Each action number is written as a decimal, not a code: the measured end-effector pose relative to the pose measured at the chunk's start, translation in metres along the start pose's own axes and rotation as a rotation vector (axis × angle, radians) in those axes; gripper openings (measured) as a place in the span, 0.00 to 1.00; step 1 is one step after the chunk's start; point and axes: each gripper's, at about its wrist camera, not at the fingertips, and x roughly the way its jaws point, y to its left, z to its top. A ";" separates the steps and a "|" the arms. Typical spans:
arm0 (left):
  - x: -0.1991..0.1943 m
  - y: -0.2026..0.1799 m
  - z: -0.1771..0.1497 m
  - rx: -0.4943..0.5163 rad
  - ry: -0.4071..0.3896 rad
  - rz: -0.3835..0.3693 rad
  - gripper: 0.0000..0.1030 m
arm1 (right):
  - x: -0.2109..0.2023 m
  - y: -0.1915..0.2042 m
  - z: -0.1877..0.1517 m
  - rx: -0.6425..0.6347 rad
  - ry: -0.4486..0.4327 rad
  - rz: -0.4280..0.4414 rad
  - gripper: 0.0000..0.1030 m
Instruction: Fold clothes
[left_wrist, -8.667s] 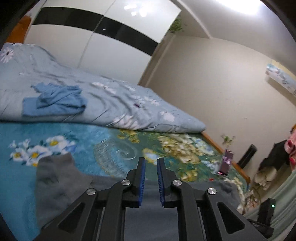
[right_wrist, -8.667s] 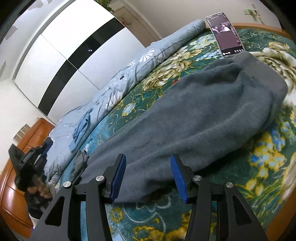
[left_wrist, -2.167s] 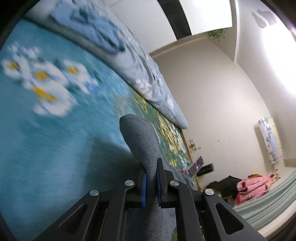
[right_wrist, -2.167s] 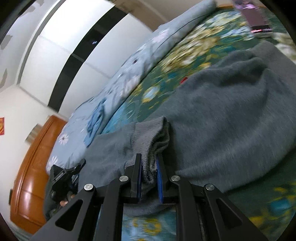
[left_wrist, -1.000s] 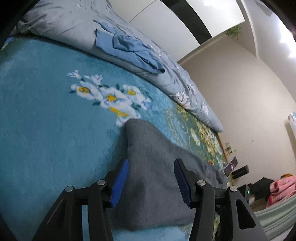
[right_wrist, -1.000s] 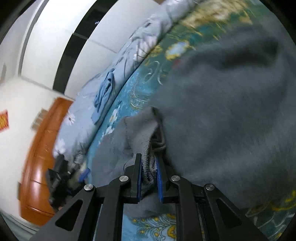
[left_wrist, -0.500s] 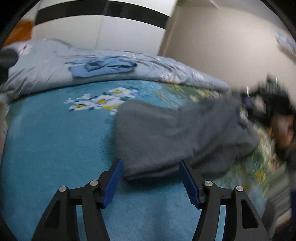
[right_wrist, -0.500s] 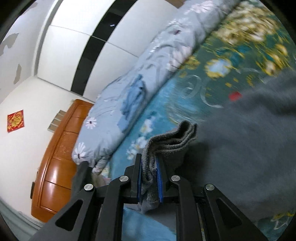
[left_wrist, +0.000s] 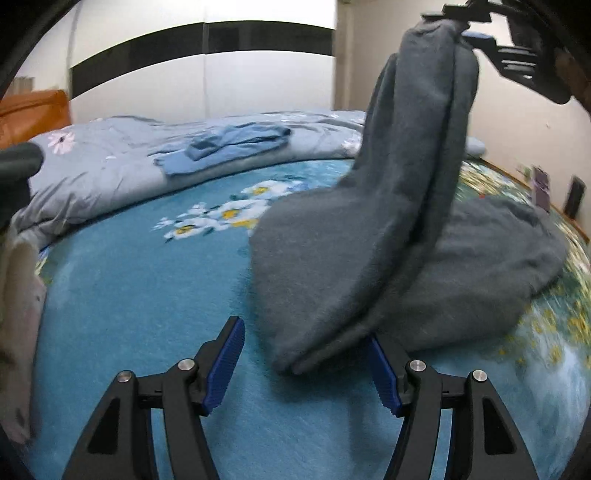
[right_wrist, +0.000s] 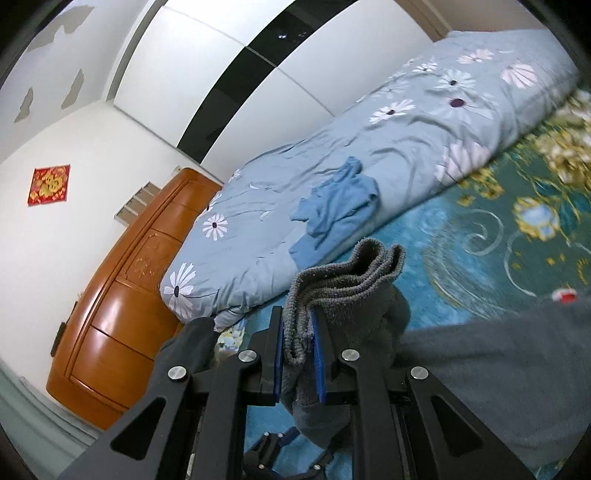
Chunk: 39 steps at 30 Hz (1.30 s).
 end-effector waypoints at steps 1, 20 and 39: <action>0.002 0.005 0.002 -0.032 -0.003 0.017 0.66 | 0.005 0.007 0.002 -0.008 0.006 0.003 0.14; 0.007 0.069 -0.007 -0.482 -0.014 0.110 0.73 | 0.041 0.062 -0.014 -0.232 0.058 0.088 0.14; 0.002 0.062 -0.026 -0.456 0.090 0.094 0.73 | -0.032 -0.179 -0.145 0.280 -0.029 -0.126 0.13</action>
